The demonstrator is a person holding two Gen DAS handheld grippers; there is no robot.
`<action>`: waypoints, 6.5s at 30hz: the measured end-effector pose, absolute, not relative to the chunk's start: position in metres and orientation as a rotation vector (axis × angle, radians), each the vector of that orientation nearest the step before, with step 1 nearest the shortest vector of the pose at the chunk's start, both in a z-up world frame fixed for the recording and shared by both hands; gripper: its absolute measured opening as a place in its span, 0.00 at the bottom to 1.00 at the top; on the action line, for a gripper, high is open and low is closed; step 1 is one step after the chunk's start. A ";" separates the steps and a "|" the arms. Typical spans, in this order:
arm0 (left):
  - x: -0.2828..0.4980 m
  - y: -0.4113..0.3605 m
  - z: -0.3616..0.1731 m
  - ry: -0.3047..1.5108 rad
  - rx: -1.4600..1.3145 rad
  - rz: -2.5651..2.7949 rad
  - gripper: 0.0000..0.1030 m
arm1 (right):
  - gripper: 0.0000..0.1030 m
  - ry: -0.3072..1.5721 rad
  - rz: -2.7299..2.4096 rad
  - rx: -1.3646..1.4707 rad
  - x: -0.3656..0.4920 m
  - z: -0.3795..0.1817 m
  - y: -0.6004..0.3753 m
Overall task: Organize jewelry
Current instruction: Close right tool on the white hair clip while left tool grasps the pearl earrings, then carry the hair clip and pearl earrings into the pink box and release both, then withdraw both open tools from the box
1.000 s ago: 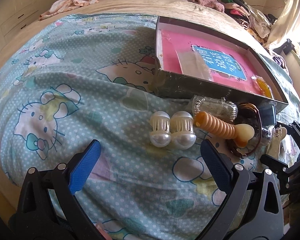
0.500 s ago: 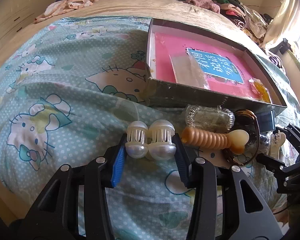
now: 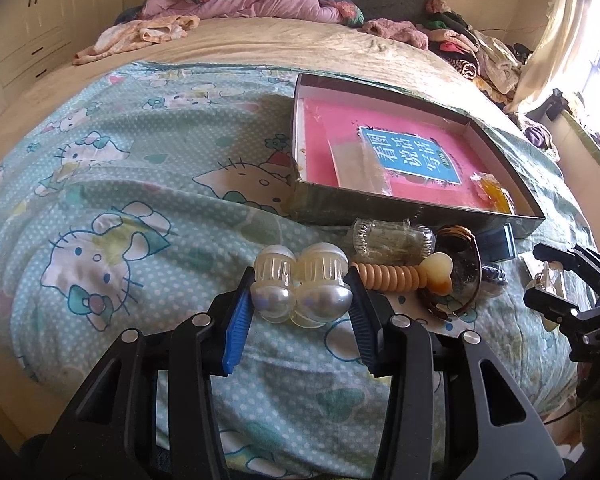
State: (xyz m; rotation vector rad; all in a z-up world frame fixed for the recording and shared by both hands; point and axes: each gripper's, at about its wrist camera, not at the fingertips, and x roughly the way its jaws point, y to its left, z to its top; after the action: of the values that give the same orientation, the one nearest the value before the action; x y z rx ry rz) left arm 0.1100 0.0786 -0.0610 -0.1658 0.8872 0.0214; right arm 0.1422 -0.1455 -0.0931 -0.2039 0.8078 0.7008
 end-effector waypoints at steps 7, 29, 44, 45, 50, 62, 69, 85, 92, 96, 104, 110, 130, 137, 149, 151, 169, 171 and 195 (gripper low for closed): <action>0.103 0.078 -0.046 0.844 -0.174 0.009 0.35 | 0.72 0.761 0.695 -0.197 0.138 -0.072 -0.149; 0.139 0.065 -0.026 0.811 -0.144 -0.028 0.35 | 0.72 0.668 0.684 -0.196 0.174 -0.035 -0.138; 0.178 0.047 -0.022 0.814 -0.123 -0.075 0.35 | 0.72 0.630 0.648 -0.189 0.213 -0.024 -0.140; 0.181 0.046 -0.023 0.815 -0.122 -0.079 0.35 | 0.72 0.630 0.643 -0.187 0.216 -0.024 -0.141; 0.197 0.036 -0.026 0.826 -0.124 -0.106 0.35 | 0.72 0.634 0.619 -0.167 0.234 -0.023 -0.148; 0.224 0.013 -0.041 0.858 -0.118 -0.156 0.35 | 0.72 0.637 0.574 -0.165 0.268 -0.024 -0.152; 0.231 0.002 -0.054 0.880 -0.098 -0.180 0.35 | 0.72 0.665 0.561 -0.169 0.286 -0.034 -0.149; 0.244 -0.019 -0.080 0.936 -0.058 -0.242 0.35 | 0.72 0.736 0.532 -0.160 0.316 -0.064 -0.139; 0.242 -0.016 -0.083 0.935 -0.079 -0.243 0.35 | 0.72 0.770 0.530 -0.146 0.323 -0.077 -0.137; 0.241 -0.017 -0.084 0.932 -0.076 -0.245 0.35 | 0.72 0.787 0.530 -0.146 0.326 -0.082 -0.137; 0.241 -0.016 -0.082 0.927 -0.088 -0.242 0.36 | 0.72 0.821 0.520 -0.138 0.329 -0.087 -0.137; 0.241 -0.015 -0.079 0.916 -0.088 -0.236 0.37 | 0.79 0.806 0.514 -0.106 0.325 -0.082 -0.143; 0.231 -0.001 -0.058 0.867 -0.124 -0.201 0.67 | 0.94 0.700 0.487 0.058 0.272 -0.037 -0.194; 0.218 0.015 -0.040 0.819 -0.167 -0.164 0.85 | 0.94 0.680 0.487 0.069 0.258 -0.026 -0.199; 0.196 0.040 -0.008 0.748 -0.215 -0.121 0.89 | 0.94 0.626 0.500 0.055 0.231 -0.002 -0.204; 0.192 0.044 -0.002 0.734 -0.219 -0.115 0.89 | 0.94 0.618 0.503 0.055 0.226 0.003 -0.205; 0.147 0.064 0.031 0.649 -0.228 -0.073 0.89 | 0.94 0.582 0.589 0.014 0.182 0.023 -0.186; 0.142 0.065 0.033 0.644 -0.228 -0.071 0.89 | 0.94 0.585 0.600 0.009 0.179 0.023 -0.182; 0.097 0.054 0.020 0.675 -0.137 -0.085 0.89 | 0.94 0.687 0.664 -0.006 0.147 0.002 -0.159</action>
State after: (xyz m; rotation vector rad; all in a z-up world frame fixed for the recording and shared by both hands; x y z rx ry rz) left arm 0.0974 0.0539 0.0198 -0.1371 0.6754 -0.0848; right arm 0.1467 -0.1589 0.0017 -0.0062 0.6873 0.6640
